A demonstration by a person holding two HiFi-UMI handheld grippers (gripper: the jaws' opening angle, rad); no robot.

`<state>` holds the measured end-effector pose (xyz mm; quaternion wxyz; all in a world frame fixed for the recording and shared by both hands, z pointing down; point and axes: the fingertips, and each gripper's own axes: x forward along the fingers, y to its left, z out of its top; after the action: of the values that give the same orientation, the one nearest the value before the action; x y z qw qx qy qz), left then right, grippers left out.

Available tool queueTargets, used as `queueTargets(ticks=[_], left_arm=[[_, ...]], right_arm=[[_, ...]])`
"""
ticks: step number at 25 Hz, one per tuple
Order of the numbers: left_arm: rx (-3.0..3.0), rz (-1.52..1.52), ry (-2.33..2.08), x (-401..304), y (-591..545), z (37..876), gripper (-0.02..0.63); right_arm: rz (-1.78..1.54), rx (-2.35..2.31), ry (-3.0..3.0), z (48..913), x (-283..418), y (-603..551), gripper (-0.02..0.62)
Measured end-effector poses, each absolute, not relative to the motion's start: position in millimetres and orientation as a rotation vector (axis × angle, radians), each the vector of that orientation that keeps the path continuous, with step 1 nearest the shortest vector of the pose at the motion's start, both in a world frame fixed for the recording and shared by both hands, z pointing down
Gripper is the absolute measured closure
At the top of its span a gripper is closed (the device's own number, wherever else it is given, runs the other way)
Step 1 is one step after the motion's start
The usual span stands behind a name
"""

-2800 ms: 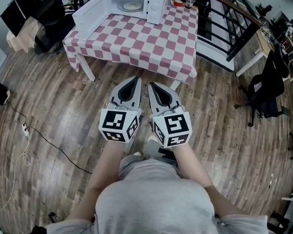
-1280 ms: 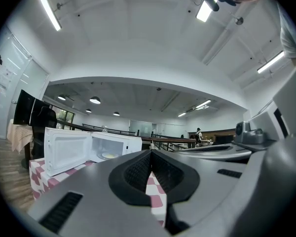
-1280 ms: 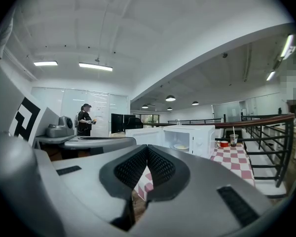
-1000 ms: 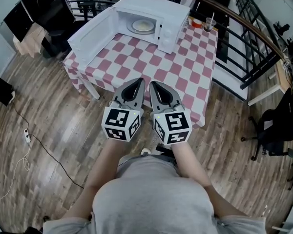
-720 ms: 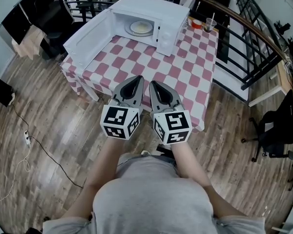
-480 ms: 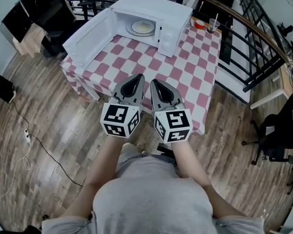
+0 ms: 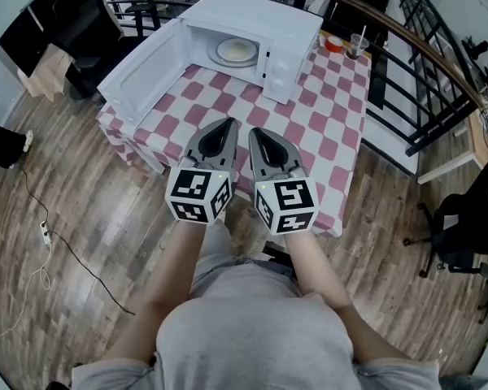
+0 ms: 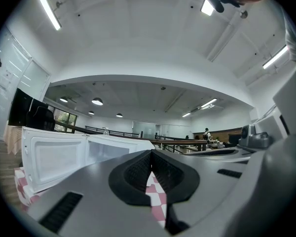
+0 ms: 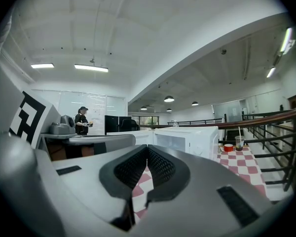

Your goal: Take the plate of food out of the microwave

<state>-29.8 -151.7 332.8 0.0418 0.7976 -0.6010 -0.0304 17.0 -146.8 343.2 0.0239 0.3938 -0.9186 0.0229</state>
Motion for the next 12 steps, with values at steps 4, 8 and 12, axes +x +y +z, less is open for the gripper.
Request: queueTargets(ticks=[4,8,12], left_arm=[[2.426,-0.093,-1.833,-43.7,-171.4,339.0,0.603],[2.422,-0.088,-1.816,-55.6,-192.2,345.6,0.603],[2.421,-0.079,-1.79,-67.7,-216.7,351.0,0.603]], right_arm=[[0.073,1.228,-2.826,347.3,8.4,-166.5,0.569],[0.089,1.244,-2.808,353.4,-1.4,-187.9,0.569],[0.101,1.262,-2.788,358.5,-12.2,-210.7,0.569]])
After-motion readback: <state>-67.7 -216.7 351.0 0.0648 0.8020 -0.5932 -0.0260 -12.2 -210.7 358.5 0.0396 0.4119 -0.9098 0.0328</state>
